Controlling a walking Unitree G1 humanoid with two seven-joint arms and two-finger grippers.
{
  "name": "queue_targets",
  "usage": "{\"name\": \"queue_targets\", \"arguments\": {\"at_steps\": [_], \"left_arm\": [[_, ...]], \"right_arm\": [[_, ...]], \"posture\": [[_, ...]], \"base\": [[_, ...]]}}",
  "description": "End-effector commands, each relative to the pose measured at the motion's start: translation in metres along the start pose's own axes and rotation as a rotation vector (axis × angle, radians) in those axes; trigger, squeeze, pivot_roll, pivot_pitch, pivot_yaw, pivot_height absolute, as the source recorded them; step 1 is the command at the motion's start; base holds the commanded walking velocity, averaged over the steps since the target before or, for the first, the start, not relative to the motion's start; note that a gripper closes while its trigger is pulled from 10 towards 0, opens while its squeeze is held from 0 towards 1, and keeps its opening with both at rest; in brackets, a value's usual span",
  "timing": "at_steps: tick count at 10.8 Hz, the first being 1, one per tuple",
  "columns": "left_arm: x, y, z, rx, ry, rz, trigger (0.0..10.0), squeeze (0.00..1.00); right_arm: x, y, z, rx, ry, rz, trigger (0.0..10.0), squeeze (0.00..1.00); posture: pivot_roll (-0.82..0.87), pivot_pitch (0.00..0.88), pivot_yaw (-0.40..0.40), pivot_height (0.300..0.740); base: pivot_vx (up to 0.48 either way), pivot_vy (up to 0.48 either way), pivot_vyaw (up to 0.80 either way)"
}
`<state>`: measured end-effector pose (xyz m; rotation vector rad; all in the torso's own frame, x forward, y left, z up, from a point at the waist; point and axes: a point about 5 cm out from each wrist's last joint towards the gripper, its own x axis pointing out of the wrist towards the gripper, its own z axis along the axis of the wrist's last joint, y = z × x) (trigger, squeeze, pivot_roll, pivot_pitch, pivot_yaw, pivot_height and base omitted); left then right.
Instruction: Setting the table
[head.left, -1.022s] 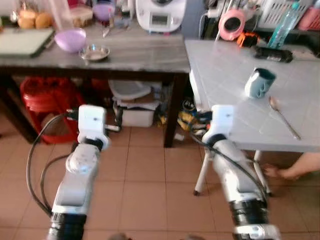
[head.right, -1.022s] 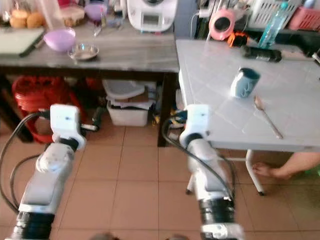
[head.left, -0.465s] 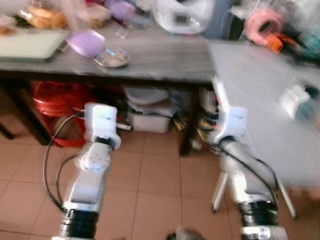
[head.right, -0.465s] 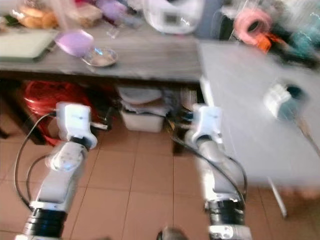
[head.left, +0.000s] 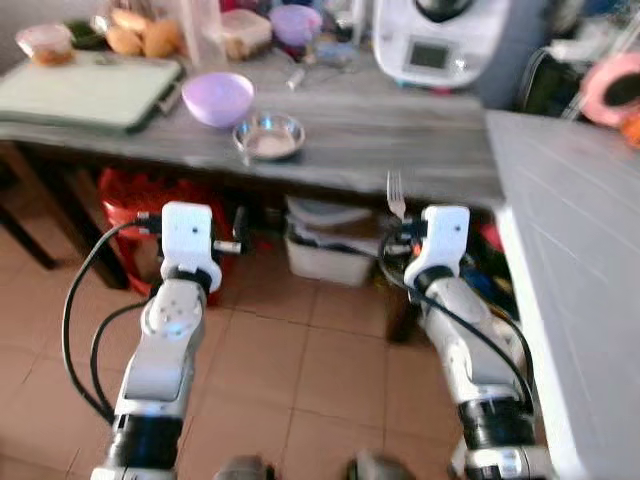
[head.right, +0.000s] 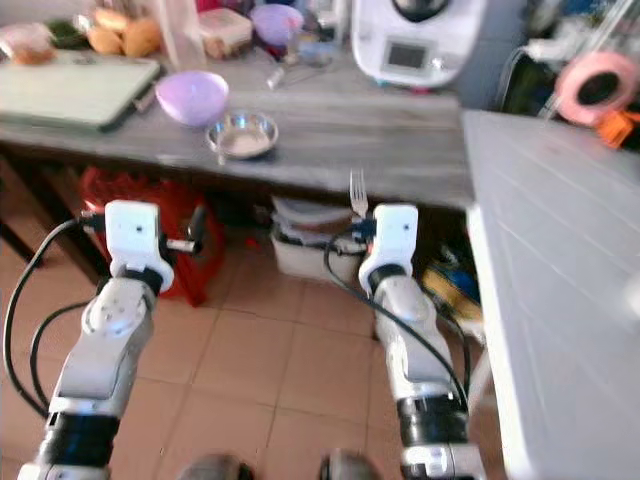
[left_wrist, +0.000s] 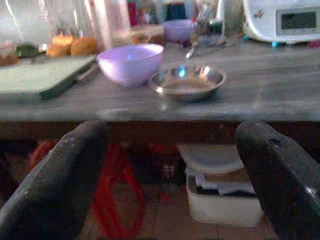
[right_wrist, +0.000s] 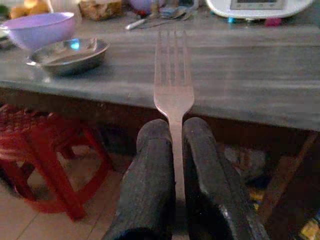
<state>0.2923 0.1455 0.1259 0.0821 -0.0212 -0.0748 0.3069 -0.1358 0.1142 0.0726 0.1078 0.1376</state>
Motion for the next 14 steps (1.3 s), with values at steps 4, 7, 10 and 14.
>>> {"name": "queue_targets", "arguments": {"at_steps": [4, 7, 10, 14], "left_arm": [[0.001, -0.007, 0.004, 0.005, -0.018, -0.039, 10.0, 0.00], [0.002, -0.009, 0.006, 0.007, -0.033, -0.062, 10.0, 0.00], [0.000, -0.012, 0.006, -0.007, -0.037, -0.086, 10.0, 0.00], [0.000, -0.014, 0.008, -0.005, -0.047, -0.098, 10.0, 0.00]], "right_arm": [[-0.001, -0.012, 0.006, 0.009, -0.040, -0.065, 10.0, 0.00], [0.000, -0.015, 0.006, 0.020, -0.040, -0.096, 10.0, 0.00], [0.001, -0.016, 0.005, 0.014, -0.032, -0.112, 10.0, 0.00], [0.002, -0.022, 0.008, 0.008, -0.058, -0.166, 10.0, 0.00]], "posture": [[0.03, 0.000, -0.017, 0.740], [0.03, 0.000, -0.013, 0.740], [0.03, 0.000, -0.012, 0.740], [0.04, 0.000, -0.012, 0.740]], "base": [[0.334, 0.345, 0.00], [0.356, 0.322, 0.00], [0.127, 0.096, -0.47], [0.000, 0.000, 0.00]]}}
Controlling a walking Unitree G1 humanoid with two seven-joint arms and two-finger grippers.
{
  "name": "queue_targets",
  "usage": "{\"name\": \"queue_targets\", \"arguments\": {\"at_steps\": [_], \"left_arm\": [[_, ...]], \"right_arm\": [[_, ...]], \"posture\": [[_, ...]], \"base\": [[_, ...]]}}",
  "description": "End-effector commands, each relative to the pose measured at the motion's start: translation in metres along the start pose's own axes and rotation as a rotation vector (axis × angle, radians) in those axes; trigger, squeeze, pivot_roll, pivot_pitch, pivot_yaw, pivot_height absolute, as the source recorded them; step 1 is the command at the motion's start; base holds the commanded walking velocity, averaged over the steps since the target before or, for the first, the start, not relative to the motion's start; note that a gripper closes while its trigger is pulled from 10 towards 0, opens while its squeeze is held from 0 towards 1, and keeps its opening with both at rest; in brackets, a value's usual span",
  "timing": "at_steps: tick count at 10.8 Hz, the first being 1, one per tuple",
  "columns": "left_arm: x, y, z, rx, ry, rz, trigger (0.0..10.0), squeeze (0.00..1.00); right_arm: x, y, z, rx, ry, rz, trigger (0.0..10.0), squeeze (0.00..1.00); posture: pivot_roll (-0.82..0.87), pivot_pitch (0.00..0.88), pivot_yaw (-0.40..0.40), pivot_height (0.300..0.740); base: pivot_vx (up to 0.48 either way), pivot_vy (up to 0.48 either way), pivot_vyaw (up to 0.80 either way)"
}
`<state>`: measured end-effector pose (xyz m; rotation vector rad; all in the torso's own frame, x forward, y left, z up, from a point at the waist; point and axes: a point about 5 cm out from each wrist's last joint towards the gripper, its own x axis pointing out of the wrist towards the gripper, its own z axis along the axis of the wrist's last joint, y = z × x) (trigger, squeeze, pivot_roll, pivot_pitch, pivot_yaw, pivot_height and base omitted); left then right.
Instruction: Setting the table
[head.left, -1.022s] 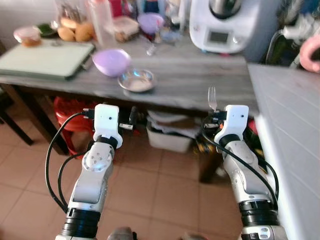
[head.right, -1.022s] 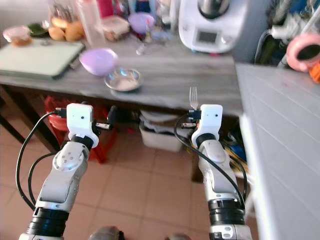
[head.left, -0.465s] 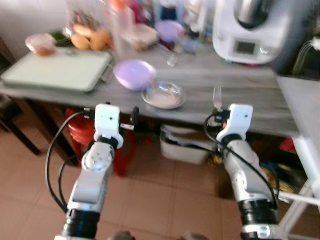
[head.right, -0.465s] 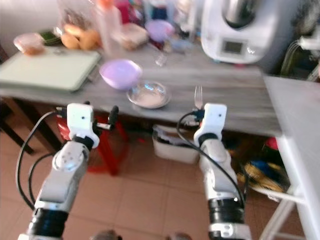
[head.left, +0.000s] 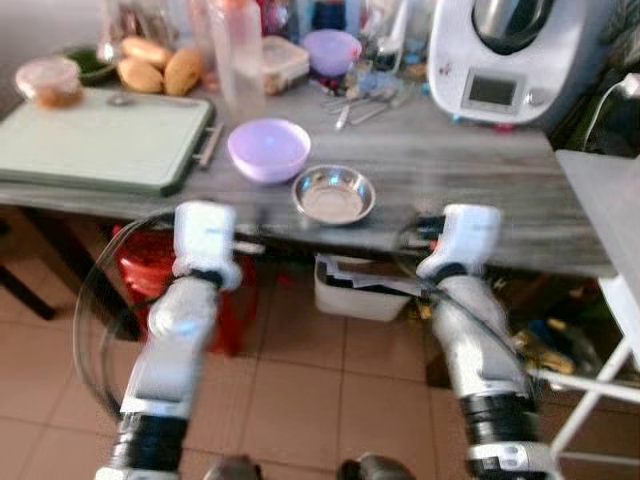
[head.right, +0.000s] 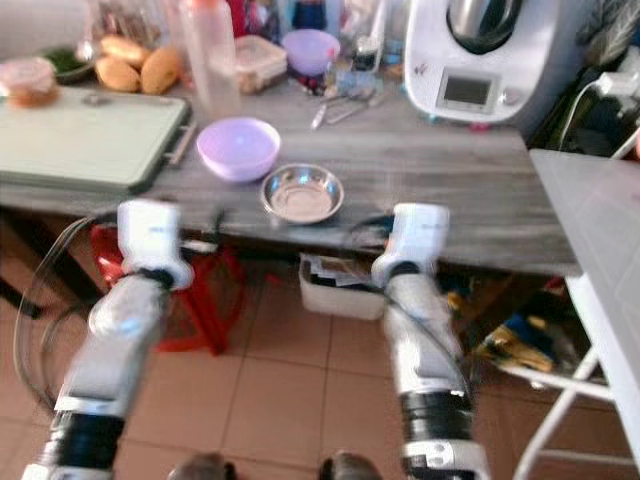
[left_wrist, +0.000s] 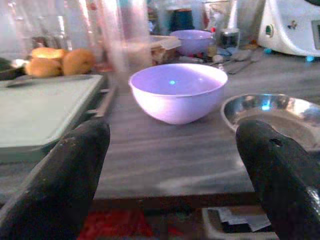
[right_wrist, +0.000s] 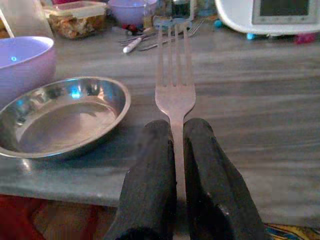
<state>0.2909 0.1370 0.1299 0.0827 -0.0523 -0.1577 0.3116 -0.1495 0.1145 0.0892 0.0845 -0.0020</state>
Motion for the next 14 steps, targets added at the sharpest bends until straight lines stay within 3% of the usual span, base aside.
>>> {"name": "queue_targets", "arguments": {"at_steps": [1, 4, 7, 10, 14], "left_arm": [[0.000, -0.005, 0.003, -0.004, -0.015, -0.014, 10.0, 0.00], [-0.003, -0.005, 0.005, -0.016, -0.029, -0.035, 10.0, 0.00], [-0.003, -0.005, 0.005, -0.026, -0.030, -0.031, 10.0, 0.00], [-0.003, -0.004, 0.006, -0.027, -0.035, -0.024, 10.0, 0.00], [-0.008, -0.003, 0.005, -0.033, -0.029, -0.032, 10.0, 0.00]], "right_arm": [[0.003, -0.015, 0.008, -0.015, -0.029, -0.069, 10.0, 0.00], [0.007, -0.033, 0.007, 0.023, -0.004, -0.154, 10.0, 0.00], [0.006, -0.029, 0.007, 0.027, -0.012, -0.139, 10.0, 0.00], [0.003, -0.023, 0.010, 0.007, -0.039, -0.104, 10.0, 0.00], [-0.013, -0.031, 0.008, -0.028, -0.066, -0.164, 10.0, 0.00]], "posture": [[0.04, 0.000, -0.012, 0.740], [0.04, 0.000, -0.010, 0.740], [0.04, 0.000, -0.010, 0.740], [0.04, 0.000, -0.013, 0.740], [0.03, 0.000, -0.014, 0.740]], "base": [[0.000, 0.000, 0.00], [0.089, 0.000, -0.33], [0.353, 0.000, 0.00], [0.382, 0.281, 0.00], [0.377, 0.203, 0.00]]}}
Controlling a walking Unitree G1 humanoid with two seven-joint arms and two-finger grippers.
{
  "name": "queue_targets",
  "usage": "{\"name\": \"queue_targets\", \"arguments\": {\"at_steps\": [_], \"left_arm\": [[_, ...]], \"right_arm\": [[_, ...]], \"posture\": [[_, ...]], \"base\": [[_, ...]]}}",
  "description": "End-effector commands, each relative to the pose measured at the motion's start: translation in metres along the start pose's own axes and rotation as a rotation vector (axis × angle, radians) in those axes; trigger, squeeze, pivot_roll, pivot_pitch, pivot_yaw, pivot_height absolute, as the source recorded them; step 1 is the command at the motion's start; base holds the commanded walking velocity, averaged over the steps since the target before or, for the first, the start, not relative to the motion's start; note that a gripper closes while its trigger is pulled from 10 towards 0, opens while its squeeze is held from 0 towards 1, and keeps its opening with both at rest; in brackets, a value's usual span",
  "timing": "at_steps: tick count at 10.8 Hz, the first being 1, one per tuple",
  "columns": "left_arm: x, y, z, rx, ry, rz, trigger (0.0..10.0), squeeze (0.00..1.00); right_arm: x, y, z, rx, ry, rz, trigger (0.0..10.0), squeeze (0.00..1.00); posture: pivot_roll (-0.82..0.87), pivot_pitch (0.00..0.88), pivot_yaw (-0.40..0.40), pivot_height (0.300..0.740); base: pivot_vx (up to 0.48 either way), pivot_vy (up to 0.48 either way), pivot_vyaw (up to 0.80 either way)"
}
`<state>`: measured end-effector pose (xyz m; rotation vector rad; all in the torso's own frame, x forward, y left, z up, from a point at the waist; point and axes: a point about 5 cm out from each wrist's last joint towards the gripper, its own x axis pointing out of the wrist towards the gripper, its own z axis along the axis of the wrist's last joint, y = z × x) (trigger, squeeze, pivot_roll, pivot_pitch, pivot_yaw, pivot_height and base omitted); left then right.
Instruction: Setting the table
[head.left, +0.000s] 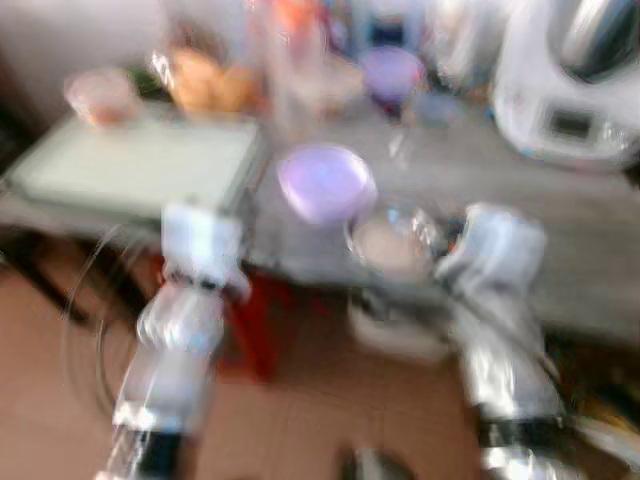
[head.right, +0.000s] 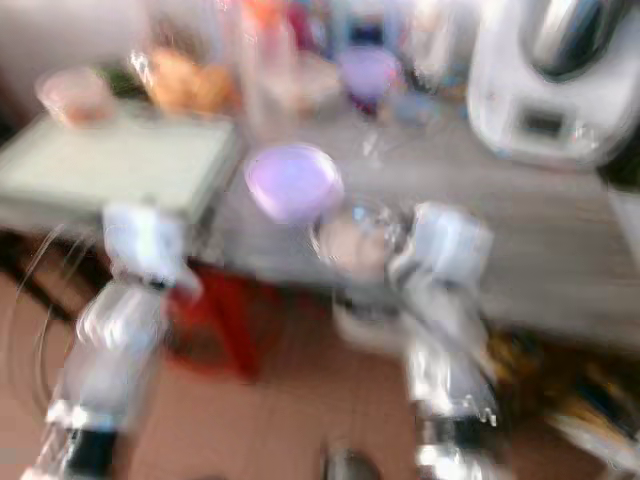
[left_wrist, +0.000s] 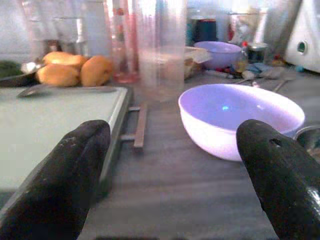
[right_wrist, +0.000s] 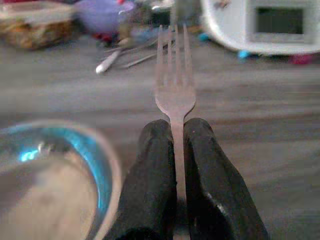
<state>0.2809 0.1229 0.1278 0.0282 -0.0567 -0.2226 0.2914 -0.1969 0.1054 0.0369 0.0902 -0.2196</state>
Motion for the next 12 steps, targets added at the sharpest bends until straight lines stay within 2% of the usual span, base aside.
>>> {"name": "queue_targets", "arguments": {"at_steps": [1, 2, 3, 4, 5, 7, 9, 12], "left_arm": [[-0.006, 0.010, 0.008, 0.000, -0.028, 0.023, 10.0, 0.00], [-0.014, 0.008, 0.012, -0.015, -0.039, 0.006, 10.0, 0.00], [-0.026, 0.007, 0.011, -0.010, -0.025, -0.001, 10.0, 0.00], [-0.035, 0.006, 0.007, -0.011, -0.004, -0.007, 10.0, 0.00], [-0.051, 0.008, 0.001, 0.002, 0.036, -0.015, 10.0, 0.00], [-0.062, 0.017, -0.004, 0.021, 0.084, -0.013, 10.0, 0.00], [-0.059, 0.012, 0.000, 0.011, 0.064, -0.020, 10.0, 0.00], [-0.058, 0.011, 0.001, 0.008, 0.074, -0.018, 10.0, 0.00]], "right_arm": [[-0.003, 0.012, 0.017, -0.003, -0.084, 0.023, 10.0, 0.00], [-0.007, 0.011, 0.022, -0.042, -0.116, 0.017, 10.0, 0.00], [-0.010, 0.009, 0.023, -0.060, -0.122, 0.013, 10.0, 0.00], [-0.010, 0.006, 0.021, -0.070, -0.118, -0.003, 10.0, 0.00], [-0.010, 0.002, 0.021, -0.055, -0.107, -0.032, 10.0, 0.00], [-0.008, -0.004, 0.022, -0.069, -0.101, -0.064, 10.0, 0.00], [-0.007, -0.008, 0.021, -0.059, -0.088, -0.084, 10.0, 0.00], [-0.007, -0.007, 0.021, -0.060, -0.083, -0.072, 10.0, 0.00]], "posture": [[0.03, 0.000, -0.012, 0.740], [0.03, 0.000, -0.010, 0.740], [0.03, 0.000, -0.010, 0.740], [0.04, 0.000, -0.013, 0.740], [0.04, 0.000, -0.013, 0.740], [0.04, 0.000, -0.012, 0.740], [0.04, 0.000, -0.010, 0.740], [0.04, 0.000, -0.009, 0.740]], "base": [[0.000, 0.000, 0.00], [0.000, 0.000, 0.00], [0.000, 0.000, -0.80], [0.000, 0.000, -0.80], [0.000, 0.000, -0.80], [0.000, 0.000, -0.80], [0.000, 0.000, -0.60], [0.000, -0.200, 0.00]]}}
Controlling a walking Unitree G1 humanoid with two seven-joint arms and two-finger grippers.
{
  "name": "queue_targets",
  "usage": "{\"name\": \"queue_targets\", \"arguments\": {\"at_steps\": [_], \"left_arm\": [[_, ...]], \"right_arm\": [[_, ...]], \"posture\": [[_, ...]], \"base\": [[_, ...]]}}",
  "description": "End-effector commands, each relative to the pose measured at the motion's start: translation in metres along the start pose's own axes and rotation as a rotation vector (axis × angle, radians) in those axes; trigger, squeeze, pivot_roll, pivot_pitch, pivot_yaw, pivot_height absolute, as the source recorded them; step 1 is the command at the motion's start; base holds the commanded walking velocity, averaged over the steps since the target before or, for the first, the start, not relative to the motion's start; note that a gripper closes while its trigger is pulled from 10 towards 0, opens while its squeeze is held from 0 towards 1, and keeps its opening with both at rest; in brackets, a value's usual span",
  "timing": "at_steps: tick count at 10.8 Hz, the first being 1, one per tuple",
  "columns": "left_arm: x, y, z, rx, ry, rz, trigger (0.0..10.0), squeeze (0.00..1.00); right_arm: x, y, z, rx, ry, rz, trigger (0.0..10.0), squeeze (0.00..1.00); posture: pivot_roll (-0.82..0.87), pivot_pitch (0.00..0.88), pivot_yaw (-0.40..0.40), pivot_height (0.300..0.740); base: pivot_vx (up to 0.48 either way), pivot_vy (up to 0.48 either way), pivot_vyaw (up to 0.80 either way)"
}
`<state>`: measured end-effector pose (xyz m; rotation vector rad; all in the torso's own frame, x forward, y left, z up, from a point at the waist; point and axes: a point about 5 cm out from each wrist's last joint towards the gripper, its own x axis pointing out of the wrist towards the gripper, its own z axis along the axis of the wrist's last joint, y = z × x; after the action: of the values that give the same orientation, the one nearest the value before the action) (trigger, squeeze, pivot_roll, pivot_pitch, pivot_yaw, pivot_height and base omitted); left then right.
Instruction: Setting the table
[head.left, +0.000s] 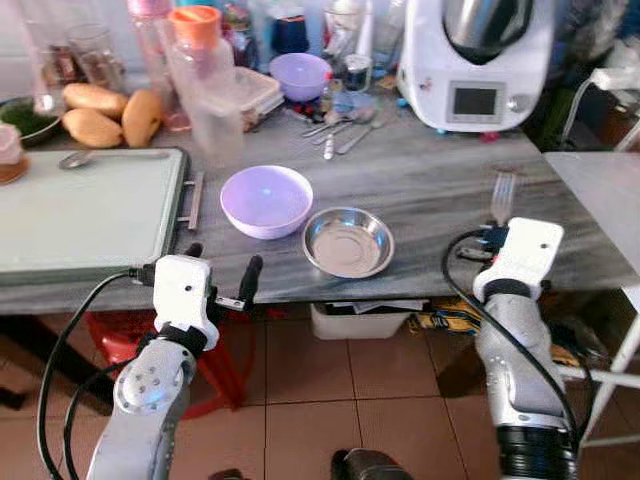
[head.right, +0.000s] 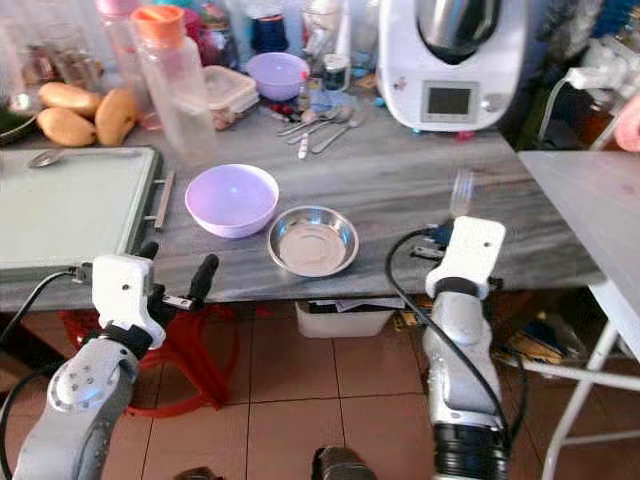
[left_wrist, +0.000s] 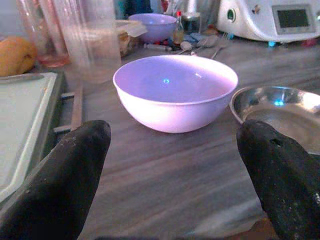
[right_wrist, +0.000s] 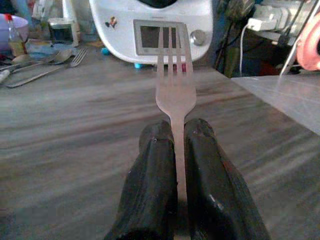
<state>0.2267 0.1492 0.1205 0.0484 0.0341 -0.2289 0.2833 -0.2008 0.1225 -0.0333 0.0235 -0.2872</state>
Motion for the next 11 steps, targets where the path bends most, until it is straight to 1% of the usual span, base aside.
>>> {"name": "queue_targets", "arguments": {"at_steps": [1, 4, 5, 7, 8, 9, 11], "left_arm": [[0.000, -0.002, 0.005, 0.000, -0.015, -0.010, 10.0, 0.00], [0.000, -0.002, 0.006, -0.001, -0.013, -0.001, 10.0, 0.00], [0.001, -0.001, 0.006, -0.002, -0.012, 0.002, 10.0, 0.00], [0.001, 0.004, 0.006, 0.004, -0.015, 0.058, 10.0, 0.00], [0.001, 0.011, 0.007, 0.035, -0.015, 0.136, 10.0, 0.00], [0.001, 0.017, 0.007, 0.039, -0.007, 0.185, 10.0, 0.00], [0.000, 0.026, 0.008, 0.048, -0.008, 0.223, 10.0, 0.00]], "right_arm": [[0.003, 0.000, 0.004, 0.000, -0.010, -0.001, 10.0, 0.00], [0.005, 0.001, 0.006, 0.005, -0.011, 0.012, 10.0, 0.00], [0.007, 0.001, 0.006, 0.004, -0.010, 0.014, 10.0, 0.00], [0.007, 0.001, 0.005, 0.008, -0.004, 0.019, 10.0, 0.00], [0.008, 0.002, 0.003, 0.013, 0.007, 0.029, 10.0, 0.00], [0.010, 0.003, 0.002, 0.017, 0.015, 0.046, 10.0, 0.00], [0.019, 0.009, 0.000, 0.039, 0.053, 0.107, 10.0, 0.00]], "posture": [[0.04, 0.000, -0.008, 0.740], [0.04, 0.000, -0.010, 0.740], [0.04, 0.000, -0.010, 0.740], [0.04, 0.000, -0.009, 0.740], [0.05, 0.000, -0.009, 0.740], [0.05, 0.000, -0.009, 0.740], [0.06, 0.000, -0.008, 0.740]], "base": [[0.240, -0.360, 0.00], [0.267, -0.375, 0.00], [0.000, -0.259, 0.00], [0.000, 0.000, 0.00], [0.000, 0.000, 0.00], [0.000, 0.000, 0.00], [0.000, 0.000, 0.00]]}}
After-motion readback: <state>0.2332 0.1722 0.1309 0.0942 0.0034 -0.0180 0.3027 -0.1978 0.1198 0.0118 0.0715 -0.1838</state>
